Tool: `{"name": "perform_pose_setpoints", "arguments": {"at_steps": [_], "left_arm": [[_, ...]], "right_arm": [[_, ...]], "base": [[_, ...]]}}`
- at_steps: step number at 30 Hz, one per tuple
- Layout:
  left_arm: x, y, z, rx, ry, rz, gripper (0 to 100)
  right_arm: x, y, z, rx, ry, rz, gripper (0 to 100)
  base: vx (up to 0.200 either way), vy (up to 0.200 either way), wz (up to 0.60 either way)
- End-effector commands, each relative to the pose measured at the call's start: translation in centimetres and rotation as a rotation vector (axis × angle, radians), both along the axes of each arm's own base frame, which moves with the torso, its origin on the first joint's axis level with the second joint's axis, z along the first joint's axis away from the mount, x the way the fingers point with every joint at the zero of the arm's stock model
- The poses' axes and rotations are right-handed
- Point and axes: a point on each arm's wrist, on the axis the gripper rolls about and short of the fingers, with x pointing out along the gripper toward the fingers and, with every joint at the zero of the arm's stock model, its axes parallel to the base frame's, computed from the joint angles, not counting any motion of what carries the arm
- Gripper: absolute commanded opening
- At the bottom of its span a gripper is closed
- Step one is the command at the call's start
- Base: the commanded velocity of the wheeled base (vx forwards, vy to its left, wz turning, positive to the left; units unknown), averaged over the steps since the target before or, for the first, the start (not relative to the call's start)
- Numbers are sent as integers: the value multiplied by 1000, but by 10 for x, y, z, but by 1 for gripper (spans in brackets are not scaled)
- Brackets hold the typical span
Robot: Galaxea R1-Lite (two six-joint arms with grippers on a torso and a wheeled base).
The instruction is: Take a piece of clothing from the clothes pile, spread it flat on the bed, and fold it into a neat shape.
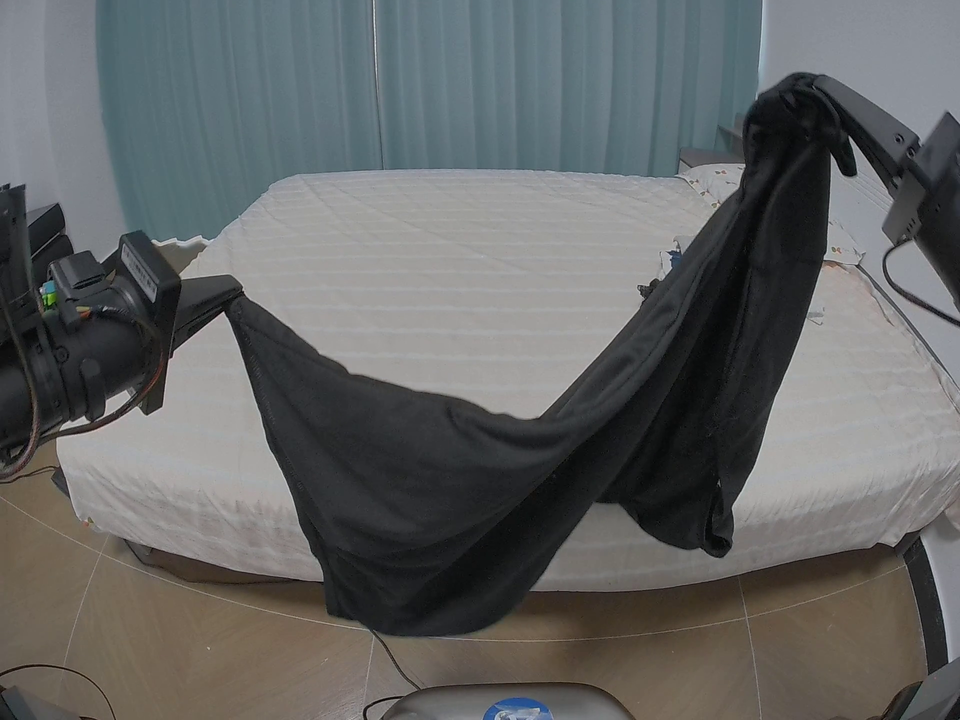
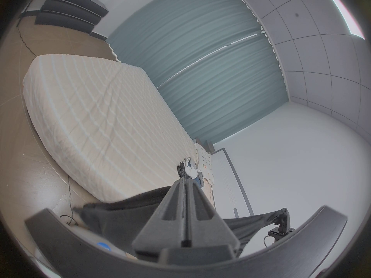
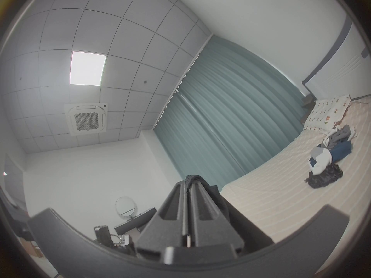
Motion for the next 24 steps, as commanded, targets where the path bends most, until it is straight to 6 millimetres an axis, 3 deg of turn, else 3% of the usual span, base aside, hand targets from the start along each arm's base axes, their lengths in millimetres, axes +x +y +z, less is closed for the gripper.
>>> {"name": "perform_pose_setpoints", "arguments": {"at_steps": [1, 2, 5, 9, 15, 24], "left_arm": [[78, -4, -18, 24, 108, 87, 0], [96, -3, -22, 21, 124, 109, 0], [118, -4, -27, 10, 142, 126, 0], [140, -5, -35, -2, 163, 141, 0], [166, -10, -45, -11, 180, 154, 0], [190, -9, -50, -23, 178, 177, 0]], "right_arm": [[120, 14, -13, -17, 112, -128, 0], [145, 21, -18, -11, 118, -148, 0], [169, 31, -24, -6, 121, -179, 0], [191, 39, -39, -18, 139, -187, 0], [206, 43, -54, -29, 146, -191, 0], [213, 45, -32, -39, 92, -186, 0]], "base": [[0, 0, 0], [0, 0, 0], [0, 0, 0], [200, 0, 0], [200, 0, 0], [200, 0, 0]]}}
